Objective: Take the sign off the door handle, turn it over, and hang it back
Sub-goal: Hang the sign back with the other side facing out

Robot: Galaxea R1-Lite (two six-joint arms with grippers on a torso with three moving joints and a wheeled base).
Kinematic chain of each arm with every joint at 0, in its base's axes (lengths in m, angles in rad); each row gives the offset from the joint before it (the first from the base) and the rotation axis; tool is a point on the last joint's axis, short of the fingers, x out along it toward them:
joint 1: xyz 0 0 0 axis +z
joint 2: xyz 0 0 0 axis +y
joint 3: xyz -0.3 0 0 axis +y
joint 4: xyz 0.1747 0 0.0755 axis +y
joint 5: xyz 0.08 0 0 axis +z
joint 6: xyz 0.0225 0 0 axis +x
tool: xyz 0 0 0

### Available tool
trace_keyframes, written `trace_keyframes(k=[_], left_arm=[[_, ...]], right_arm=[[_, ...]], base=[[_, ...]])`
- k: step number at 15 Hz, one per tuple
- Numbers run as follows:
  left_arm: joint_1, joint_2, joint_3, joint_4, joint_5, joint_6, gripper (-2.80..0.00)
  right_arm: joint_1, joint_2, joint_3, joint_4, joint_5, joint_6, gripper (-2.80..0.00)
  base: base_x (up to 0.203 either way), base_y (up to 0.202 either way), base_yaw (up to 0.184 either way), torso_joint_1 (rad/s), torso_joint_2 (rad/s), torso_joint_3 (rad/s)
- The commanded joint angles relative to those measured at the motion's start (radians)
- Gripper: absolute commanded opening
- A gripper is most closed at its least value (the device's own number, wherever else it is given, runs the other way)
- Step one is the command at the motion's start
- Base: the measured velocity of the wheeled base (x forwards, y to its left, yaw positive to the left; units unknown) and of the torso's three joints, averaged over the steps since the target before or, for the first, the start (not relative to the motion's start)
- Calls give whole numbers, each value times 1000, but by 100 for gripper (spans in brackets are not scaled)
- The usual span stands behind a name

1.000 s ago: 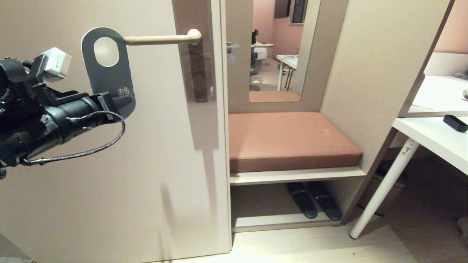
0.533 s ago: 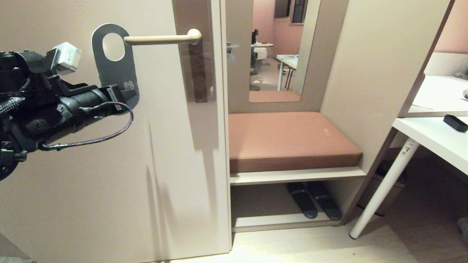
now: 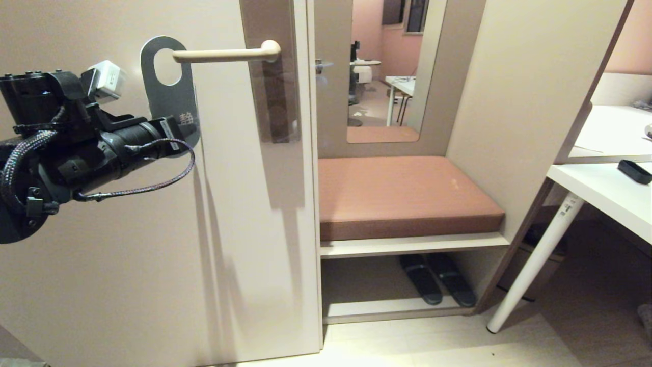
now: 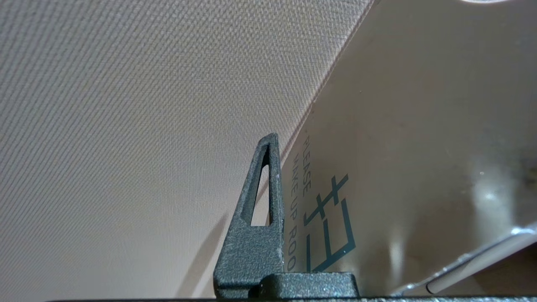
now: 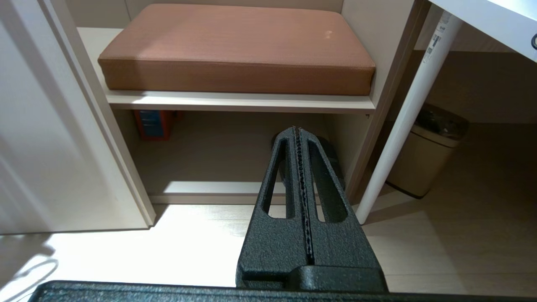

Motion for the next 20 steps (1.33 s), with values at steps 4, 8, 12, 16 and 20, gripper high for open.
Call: trace_keyframes(k=[4,8,12,16,20], left_arm=[[-6,1,-7,-3,1,0,-280],[-15,-31,-2,-2,2,2,-280],[-54,-54,3,12,2,5,-280],[-78,-54,8,23,16,8,-280],[-134,-44,7,22,72,6,-280]], right_arm=[[0,1,-1,2,0,0,-280],[0,1,-1,0,0,0,-280],[0,1,0,1,0,0,-280],[0,1,0,0,0,0,-280],[0,1,0,2,0,0,-280]], base=[[0,0,0,0,0,0],[0,0,0,0,0,0],[0,0,0,0,0,0],[0,0,0,0,0,0],[0,0,0,0,0,0]])
